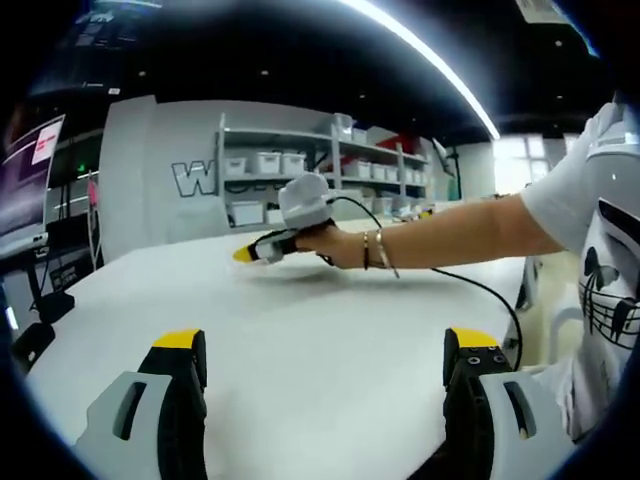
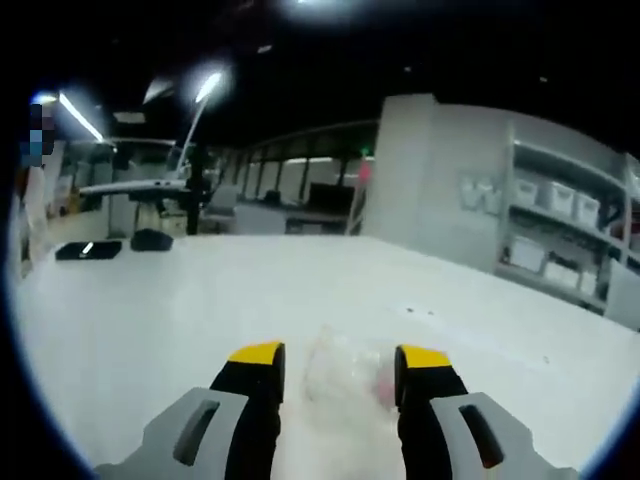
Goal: Open the resealable bag by pulling the two sides of the seal apart until the entire bag opening is separated and visibly accessible.
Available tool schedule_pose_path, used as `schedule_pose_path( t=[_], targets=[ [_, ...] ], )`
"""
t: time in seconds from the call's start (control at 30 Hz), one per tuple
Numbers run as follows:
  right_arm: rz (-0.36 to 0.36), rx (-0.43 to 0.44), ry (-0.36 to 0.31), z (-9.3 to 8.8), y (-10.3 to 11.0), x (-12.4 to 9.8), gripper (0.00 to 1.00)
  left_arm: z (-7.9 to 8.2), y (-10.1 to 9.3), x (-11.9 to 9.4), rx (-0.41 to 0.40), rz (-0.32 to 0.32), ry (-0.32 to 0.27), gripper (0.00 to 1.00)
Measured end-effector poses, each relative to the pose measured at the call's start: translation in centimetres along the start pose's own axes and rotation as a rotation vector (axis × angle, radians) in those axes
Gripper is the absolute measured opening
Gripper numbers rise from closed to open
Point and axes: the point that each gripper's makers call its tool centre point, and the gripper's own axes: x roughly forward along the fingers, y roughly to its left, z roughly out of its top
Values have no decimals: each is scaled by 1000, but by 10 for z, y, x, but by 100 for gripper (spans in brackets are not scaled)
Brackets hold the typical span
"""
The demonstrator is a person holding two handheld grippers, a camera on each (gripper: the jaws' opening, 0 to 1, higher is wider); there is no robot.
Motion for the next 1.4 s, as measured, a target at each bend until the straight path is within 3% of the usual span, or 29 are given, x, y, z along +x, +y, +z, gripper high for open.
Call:
schedule_pose_path(
  t=[0.23, 0.37, 0.53, 1.4],
  targets=[
    [-23, 17, -10, 2, -5, 1, 63, 2, -1, -1, 9, 3, -2, 97],
    [-43, 21, -10, 4, -7, 2, 81, 3, 0, -2, 11, 6, -4, 97],
    [-59, 31, -20, 4, -7, -2, 91, 3, -1, -3, 15, 7, -3, 97],
    [-48, 35, -71, 15, 3, -32, 89, 8, -5, -6, 50, 14, -4, 97]
  ],
)
